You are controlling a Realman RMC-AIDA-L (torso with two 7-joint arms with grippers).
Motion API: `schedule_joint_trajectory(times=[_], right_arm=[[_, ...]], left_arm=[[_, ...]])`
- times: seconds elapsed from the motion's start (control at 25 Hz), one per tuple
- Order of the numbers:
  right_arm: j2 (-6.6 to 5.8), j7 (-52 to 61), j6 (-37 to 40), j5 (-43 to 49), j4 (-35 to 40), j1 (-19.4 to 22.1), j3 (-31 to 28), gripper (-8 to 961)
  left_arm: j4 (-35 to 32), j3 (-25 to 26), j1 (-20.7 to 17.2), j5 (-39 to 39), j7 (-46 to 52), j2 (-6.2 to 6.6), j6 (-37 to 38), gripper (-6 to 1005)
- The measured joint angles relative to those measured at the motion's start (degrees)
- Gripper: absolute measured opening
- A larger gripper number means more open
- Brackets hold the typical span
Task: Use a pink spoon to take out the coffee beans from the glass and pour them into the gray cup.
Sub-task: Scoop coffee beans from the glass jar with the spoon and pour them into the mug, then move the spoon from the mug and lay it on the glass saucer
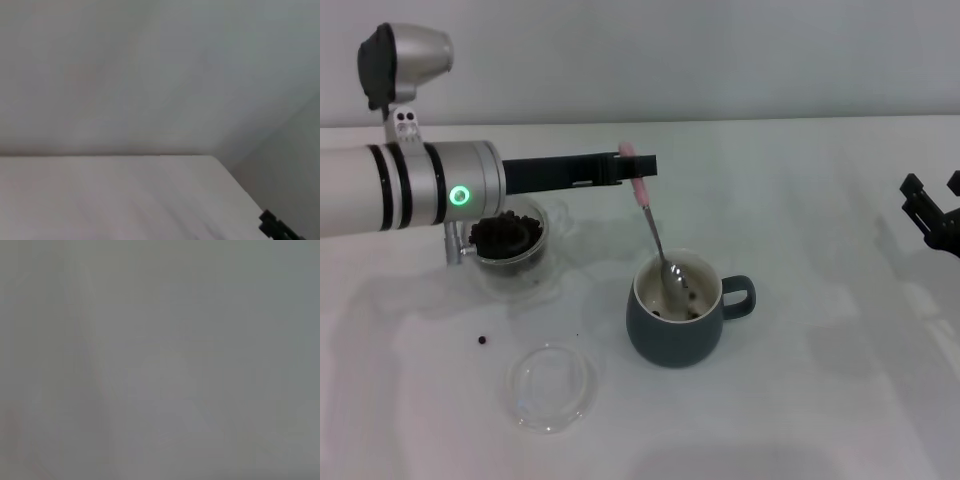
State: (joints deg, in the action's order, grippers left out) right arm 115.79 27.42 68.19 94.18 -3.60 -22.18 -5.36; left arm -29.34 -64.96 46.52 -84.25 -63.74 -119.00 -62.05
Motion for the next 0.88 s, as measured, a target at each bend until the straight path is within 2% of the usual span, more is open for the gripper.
schedule_joint_trajectory(times=[0.28, 0.44, 0.48, 0.52, 0.68, 0.88], right_arm=[[-0.07, 0.0, 0.0, -1.4, -0.1, 0.5, 0.0, 709], [-0.07, 0.0, 0.0, -1.5, -0.1, 0.4, 0.0, 709], [-0.06, 0.0, -0.1, -1.5, -0.1, 0.2, 0.0, 709], [-0.06, 0.0, -0.1, -1.5, -0.1, 0.2, 0.0, 709], [-0.05, 0.0, -0.7, -1.5, -0.1, -0.2, 0.0, 709], [-0.21, 0.0, -3.7, -1.5, 0.1, -1.5, 0.0, 709]], left_arm=[[-1.6, 0.1, -0.8, -2.6, 0.0, 0.00, -0.4, 130], [-3.8, 0.6, -4.7, -8.4, -0.1, 0.22, -1.1, 130], [-4.6, 2.2, -7.1, -11.6, 0.0, 0.51, -2.8, 130], [-4.6, 2.2, -7.1, -11.6, 0.0, 0.51, -2.8, 130], [-4.9, 10.1, -13.2, -16.5, 0.0, 0.71, -9.9, 130], [0.2, 22.3, -22.6, -19.7, -2.8, 0.80, -18.4, 130]])
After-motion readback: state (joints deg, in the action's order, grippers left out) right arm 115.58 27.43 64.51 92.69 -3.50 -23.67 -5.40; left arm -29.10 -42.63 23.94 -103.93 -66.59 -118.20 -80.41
